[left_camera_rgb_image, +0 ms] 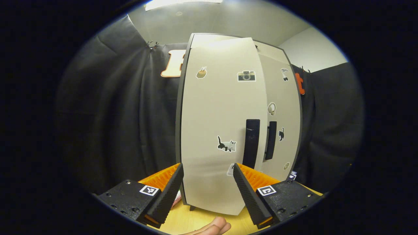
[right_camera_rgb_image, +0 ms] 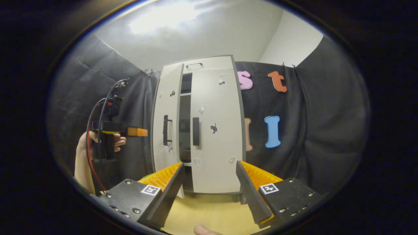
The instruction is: Grab one shoe with the right hand and put it into the shoe cabinet, grab the other shoe with the left hand and put it into the shoe cabinet; then close the right door with the right hand and the left door with the left hand.
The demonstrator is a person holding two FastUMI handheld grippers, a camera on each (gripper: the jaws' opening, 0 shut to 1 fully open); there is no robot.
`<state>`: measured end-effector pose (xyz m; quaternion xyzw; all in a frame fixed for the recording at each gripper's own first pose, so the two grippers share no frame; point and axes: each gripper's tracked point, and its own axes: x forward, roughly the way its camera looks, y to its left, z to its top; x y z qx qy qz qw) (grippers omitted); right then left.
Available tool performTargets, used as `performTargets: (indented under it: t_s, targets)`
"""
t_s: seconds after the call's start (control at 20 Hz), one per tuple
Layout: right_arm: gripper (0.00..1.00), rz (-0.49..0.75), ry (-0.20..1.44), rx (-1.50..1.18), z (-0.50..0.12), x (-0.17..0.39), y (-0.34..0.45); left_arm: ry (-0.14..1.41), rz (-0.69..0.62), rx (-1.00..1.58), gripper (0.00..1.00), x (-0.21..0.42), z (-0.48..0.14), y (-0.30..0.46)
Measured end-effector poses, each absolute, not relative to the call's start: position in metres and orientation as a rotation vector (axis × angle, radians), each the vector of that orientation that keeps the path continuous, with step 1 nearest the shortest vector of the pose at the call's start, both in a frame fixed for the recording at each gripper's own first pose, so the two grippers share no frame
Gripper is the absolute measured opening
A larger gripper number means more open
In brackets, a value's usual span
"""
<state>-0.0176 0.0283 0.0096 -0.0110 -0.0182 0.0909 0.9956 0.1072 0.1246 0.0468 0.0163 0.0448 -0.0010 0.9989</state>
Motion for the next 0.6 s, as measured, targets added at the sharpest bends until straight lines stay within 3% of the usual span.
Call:
performTargets:
  t_s: [0.1,0.6]
  targets:
    - [0.92,0.169,-0.031,-0.027,0.01,-0.015,0.025,0.089,0.025,0.053,0.92,0.099,0.042,0.124]
    - [0.93,0.139,-0.008,-0.06,0.008,-0.007,0.039,0.073,-0.008,0.039,0.94,0.059,0.011,0.112]
